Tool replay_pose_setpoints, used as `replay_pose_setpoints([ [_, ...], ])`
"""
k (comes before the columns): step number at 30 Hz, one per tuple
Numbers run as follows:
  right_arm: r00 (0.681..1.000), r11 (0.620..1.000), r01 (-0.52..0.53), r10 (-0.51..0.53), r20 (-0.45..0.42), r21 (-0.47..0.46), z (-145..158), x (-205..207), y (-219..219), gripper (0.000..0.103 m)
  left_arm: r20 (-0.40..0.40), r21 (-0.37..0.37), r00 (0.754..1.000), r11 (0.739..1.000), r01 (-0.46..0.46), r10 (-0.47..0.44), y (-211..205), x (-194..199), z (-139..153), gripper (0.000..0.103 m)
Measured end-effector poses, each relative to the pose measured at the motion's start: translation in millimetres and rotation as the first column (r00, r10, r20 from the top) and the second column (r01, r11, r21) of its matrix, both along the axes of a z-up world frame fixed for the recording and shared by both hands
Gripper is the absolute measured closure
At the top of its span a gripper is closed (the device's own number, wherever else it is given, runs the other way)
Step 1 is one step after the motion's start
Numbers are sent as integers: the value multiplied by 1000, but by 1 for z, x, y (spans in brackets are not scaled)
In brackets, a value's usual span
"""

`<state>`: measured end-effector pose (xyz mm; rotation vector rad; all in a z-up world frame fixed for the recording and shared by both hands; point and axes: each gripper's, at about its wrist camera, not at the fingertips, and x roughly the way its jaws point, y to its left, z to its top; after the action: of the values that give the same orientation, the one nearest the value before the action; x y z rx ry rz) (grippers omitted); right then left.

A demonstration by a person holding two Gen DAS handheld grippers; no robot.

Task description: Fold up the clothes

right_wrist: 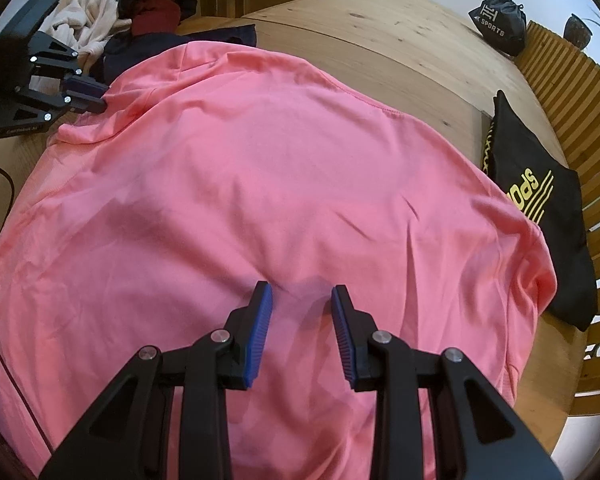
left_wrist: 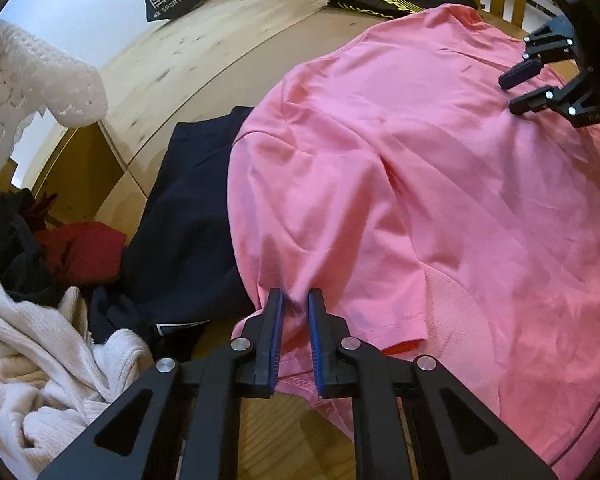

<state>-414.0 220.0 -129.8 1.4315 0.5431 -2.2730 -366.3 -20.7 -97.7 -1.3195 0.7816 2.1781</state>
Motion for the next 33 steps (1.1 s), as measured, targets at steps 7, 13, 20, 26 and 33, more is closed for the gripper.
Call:
replay_pose_setpoints([
  [7,1000,1000,-6,6,0,15,0,0,-2,72,-11,141,995,985,-97,99,-33,-16,29,97],
  [13,1000,1000,-2,2,3,8,0,1,-1,72,17,201,998,978,-63,61,-39,-9,39,91],
  [20,1000,1000,4,-4,2,10,0,-1,-2,72,7,11,998,997,70,-70,3,11,14,55],
  [26,1000,1000,8,-8,-1,12,-1,0,-4,72,14,8,999,1000,29,-29,4,2,10,101],
  [33,1000,1000,5,-5,-2,8,-1,-1,-3,72,0,18,1000,1000,-25,25,-8,-10,15,102],
])
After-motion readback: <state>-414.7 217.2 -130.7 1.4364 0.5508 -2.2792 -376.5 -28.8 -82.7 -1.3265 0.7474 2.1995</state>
